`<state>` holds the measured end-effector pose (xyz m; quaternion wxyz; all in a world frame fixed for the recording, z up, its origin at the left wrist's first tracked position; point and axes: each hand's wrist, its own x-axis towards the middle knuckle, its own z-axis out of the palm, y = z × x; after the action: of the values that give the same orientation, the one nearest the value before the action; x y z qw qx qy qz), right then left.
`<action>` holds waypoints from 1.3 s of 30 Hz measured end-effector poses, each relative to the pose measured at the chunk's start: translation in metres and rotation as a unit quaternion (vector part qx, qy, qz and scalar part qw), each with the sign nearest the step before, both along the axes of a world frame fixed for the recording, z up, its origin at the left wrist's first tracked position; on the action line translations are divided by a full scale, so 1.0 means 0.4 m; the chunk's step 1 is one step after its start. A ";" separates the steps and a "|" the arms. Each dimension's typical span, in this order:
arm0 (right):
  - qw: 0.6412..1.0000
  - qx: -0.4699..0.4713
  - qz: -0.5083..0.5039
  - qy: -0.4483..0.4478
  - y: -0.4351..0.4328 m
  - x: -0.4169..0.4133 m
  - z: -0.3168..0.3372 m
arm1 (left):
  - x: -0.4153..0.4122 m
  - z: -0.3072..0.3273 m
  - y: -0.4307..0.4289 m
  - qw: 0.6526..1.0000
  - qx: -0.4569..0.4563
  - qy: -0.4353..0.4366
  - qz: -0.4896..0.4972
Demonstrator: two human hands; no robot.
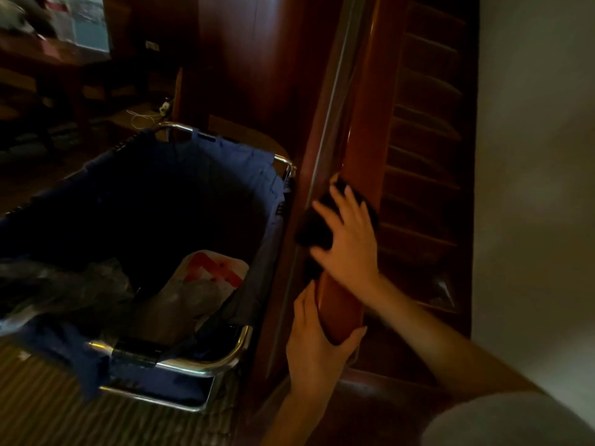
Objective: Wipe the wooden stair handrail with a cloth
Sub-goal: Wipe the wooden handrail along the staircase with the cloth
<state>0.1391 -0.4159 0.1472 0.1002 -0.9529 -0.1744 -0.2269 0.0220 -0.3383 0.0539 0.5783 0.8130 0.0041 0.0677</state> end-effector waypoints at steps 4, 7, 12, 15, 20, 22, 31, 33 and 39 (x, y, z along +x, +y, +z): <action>0.999 -0.018 0.030 0.002 0.000 -0.118 -0.074 | -0.028 -0.027 0.003 1.000 -0.012 0.011 -0.009; 1.000 -0.002 -0.006 0.008 -0.009 -0.028 -0.009 | -0.046 -0.032 0.013 0.999 -0.041 0.003 -0.018; 0.987 0.058 -0.148 -0.014 0.023 0.062 0.043 | -0.074 -0.052 0.023 0.996 -0.088 0.026 -0.017; 0.987 0.086 -0.132 -0.001 0.038 -0.077 -0.040 | -0.106 -0.101 0.038 0.997 -0.063 0.039 -0.022; 0.993 0.081 -0.082 0.028 0.048 -0.323 -0.203 | -0.151 -0.173 0.089 0.993 -0.092 0.071 -0.003; 0.989 0.110 -0.094 0.029 0.034 -0.285 -0.183 | -0.161 -0.156 0.093 0.996 -0.072 0.049 0.002; 0.788 0.608 -0.072 0.063 -0.031 -0.143 -0.128 | -0.126 0.010 0.047 0.992 0.008 -0.119 0.038; 0.733 0.668 -0.065 0.108 -0.029 -0.219 -0.191 | -0.131 0.015 0.022 0.988 0.048 -0.134 0.054; 0.663 0.710 -0.059 0.232 -0.039 -0.401 -0.286 | -0.203 -0.024 -0.063 0.981 0.097 -0.151 0.072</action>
<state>-0.0214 -0.4316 0.0330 0.7696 -0.6233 0.1252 -0.0593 -0.0591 -0.3635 0.0445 0.4844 0.8430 -0.0313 0.2318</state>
